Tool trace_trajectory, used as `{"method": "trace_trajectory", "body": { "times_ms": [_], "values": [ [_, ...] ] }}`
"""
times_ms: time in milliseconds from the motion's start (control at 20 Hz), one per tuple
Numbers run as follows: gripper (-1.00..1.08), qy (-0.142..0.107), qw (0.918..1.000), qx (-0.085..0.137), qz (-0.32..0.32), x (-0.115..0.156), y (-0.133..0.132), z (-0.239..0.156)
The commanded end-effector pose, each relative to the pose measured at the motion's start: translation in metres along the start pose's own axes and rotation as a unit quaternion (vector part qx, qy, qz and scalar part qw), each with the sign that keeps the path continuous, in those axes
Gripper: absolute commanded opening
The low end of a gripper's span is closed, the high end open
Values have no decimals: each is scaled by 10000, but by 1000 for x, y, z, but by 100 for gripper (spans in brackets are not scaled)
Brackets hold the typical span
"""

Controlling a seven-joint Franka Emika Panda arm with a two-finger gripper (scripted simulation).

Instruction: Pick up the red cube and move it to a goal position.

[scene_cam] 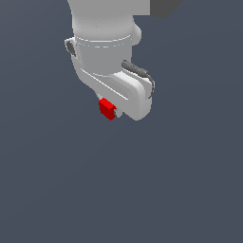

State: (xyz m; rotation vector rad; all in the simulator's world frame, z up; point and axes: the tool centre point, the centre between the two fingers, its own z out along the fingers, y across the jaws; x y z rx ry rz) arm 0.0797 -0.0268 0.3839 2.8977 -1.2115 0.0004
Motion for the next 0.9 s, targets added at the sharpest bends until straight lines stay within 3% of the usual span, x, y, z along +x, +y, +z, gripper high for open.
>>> {"method": "trace_trajectory", "body": {
  "times_ms": [0, 850],
  "values": [
    [-100, 0, 10000, 0, -1, 4, -2, -11],
    [-100, -3, 10000, 3, -2, 15, -8, -37]
  ]
}}
